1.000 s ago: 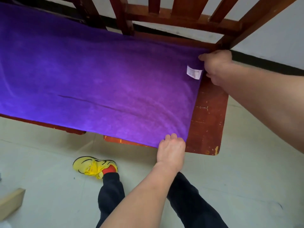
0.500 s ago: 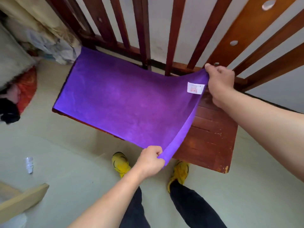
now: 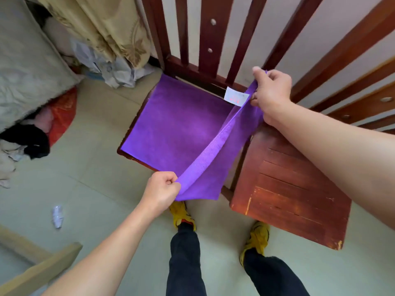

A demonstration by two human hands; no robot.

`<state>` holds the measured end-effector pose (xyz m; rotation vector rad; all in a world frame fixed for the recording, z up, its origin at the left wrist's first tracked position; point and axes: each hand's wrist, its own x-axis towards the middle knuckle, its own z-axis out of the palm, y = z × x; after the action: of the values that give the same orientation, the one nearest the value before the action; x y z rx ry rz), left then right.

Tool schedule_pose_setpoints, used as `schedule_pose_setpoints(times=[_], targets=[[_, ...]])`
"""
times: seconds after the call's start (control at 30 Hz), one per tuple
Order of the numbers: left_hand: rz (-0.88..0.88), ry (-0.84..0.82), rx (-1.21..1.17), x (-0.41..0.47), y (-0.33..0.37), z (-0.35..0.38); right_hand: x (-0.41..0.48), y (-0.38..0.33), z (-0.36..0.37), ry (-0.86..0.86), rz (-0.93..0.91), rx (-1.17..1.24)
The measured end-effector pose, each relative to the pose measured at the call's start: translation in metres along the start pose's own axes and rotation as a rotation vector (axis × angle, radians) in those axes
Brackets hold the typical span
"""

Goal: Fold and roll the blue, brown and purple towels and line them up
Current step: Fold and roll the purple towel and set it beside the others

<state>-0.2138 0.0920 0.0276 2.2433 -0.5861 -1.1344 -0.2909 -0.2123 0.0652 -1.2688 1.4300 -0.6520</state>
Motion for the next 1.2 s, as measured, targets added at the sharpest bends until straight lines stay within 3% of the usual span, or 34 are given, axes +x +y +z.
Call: schedule_pose_setpoints(times=[0.33,0.7,0.93,1.1,1.2], targets=[[-0.081,0.123,-0.161,0.079,-0.059,-0.106,0.004,-0.029,0.155,-0.047,-0.013,-0.071],[-0.379,0.216,-0.292,0.174,-0.126,-0.137,0.041,0.009,0.253,-0.165,0.198,-0.274],[-0.438,0.177,-0.189,0.211,-0.146,-0.126,0.057,0.035,0.296,-0.194,0.206,-0.362],[-0.477,0.225,-0.047,0.215,-0.16,-0.121,0.062,0.044,0.317,-0.432,0.245,-0.36],[-0.512,0.24,0.006,0.207,-0.168,-0.119,0.059,0.057,0.303,-0.411,0.228,-0.391]])
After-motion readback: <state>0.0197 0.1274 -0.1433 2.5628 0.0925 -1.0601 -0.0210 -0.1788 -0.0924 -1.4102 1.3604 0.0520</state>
